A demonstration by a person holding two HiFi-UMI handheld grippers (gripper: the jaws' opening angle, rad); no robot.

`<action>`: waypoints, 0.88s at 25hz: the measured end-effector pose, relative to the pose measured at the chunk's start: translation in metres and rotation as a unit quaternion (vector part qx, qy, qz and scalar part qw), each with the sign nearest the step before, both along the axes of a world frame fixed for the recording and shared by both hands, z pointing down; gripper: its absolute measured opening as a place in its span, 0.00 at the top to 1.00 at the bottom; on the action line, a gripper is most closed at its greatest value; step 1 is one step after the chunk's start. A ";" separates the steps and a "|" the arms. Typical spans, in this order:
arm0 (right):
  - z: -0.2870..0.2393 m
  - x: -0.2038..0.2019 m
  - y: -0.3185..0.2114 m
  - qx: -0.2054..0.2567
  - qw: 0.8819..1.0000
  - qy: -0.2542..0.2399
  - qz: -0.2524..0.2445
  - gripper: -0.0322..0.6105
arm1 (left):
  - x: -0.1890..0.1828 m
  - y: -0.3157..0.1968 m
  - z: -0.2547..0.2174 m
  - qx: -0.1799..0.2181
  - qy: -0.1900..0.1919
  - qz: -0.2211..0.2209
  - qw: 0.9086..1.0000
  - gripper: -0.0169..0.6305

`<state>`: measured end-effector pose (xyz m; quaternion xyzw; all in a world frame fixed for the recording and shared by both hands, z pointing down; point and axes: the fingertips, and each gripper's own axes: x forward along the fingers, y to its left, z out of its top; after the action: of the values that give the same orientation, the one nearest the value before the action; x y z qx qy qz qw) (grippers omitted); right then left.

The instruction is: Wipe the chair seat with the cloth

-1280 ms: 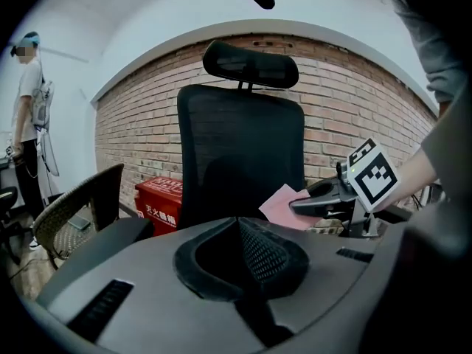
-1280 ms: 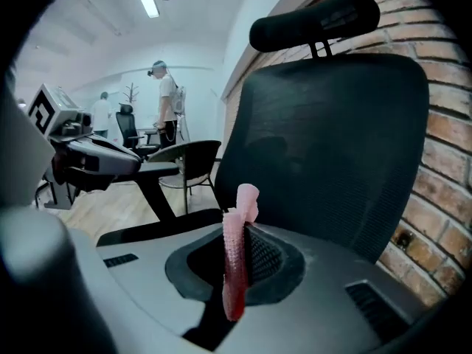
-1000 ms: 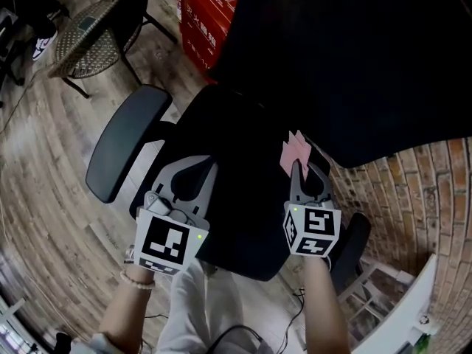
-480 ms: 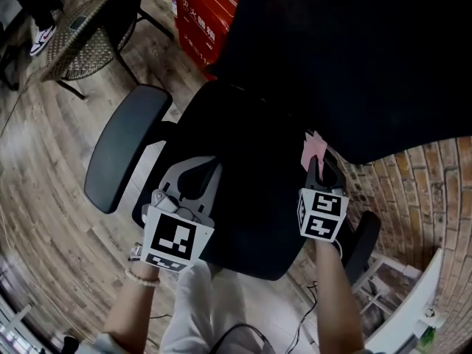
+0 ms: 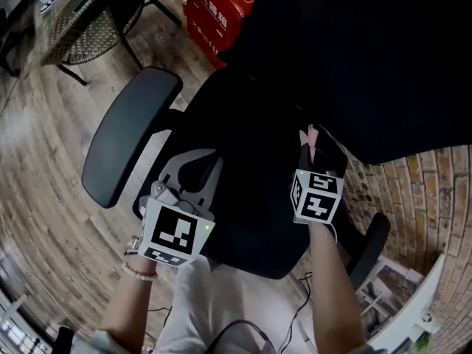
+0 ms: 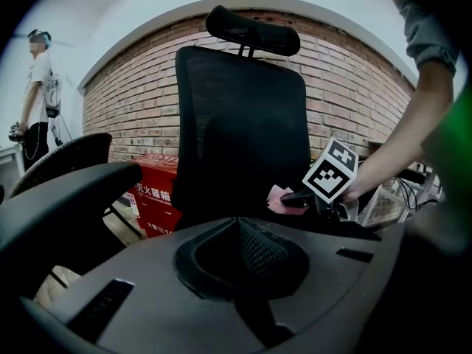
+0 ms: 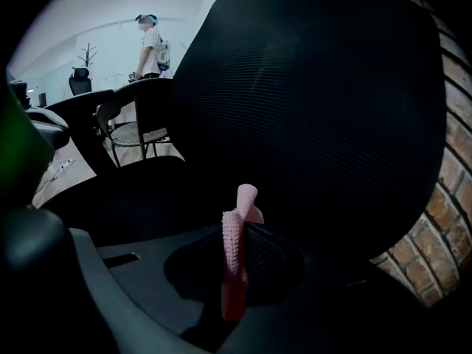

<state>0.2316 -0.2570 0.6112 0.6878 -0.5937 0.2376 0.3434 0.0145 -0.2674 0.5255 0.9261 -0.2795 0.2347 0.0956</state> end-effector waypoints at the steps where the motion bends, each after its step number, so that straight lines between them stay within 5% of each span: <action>1: 0.004 -0.005 -0.003 -0.004 1.000 -0.006 -0.003 0.87 | -0.001 -0.001 0.001 -0.001 -0.001 -0.002 1.000 0.95; 11: 0.026 -0.069 -0.039 -0.012 0.996 -0.083 -0.040 0.87 | -0.020 0.005 0.010 -0.005 -0.021 0.003 1.000 0.95; 22: 0.028 -0.164 -0.063 0.004 0.973 -0.120 -0.199 0.87 | -0.043 0.013 0.022 -0.005 -0.018 -0.029 0.999 0.95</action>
<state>0.0677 -0.3195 0.6390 0.5241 -0.7564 0.2425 0.3071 -0.0281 -0.2543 0.5477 0.9127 -0.3071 0.2495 0.1019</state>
